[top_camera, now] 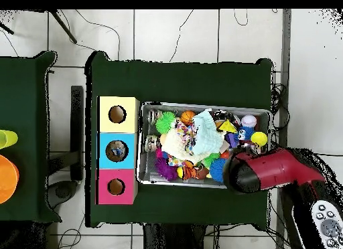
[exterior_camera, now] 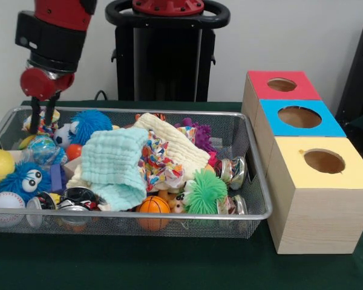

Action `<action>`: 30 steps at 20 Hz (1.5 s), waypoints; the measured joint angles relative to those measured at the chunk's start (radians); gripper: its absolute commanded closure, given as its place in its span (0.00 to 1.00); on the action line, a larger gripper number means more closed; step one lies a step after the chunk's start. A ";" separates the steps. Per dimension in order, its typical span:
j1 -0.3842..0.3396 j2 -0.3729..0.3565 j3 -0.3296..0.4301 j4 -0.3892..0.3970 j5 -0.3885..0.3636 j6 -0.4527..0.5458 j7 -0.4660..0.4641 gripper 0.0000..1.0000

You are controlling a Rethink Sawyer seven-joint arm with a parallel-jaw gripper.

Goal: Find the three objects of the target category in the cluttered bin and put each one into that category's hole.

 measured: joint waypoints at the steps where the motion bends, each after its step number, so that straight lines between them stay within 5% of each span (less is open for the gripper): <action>1: 0.013 0.009 -0.007 0.000 -0.007 -0.009 0.000 0.00; 13: 0.154 0.140 -0.097 -0.043 -0.026 -0.146 0.006 0.00; 30: 0.144 0.154 -0.162 -0.073 0.005 -0.203 0.008 0.00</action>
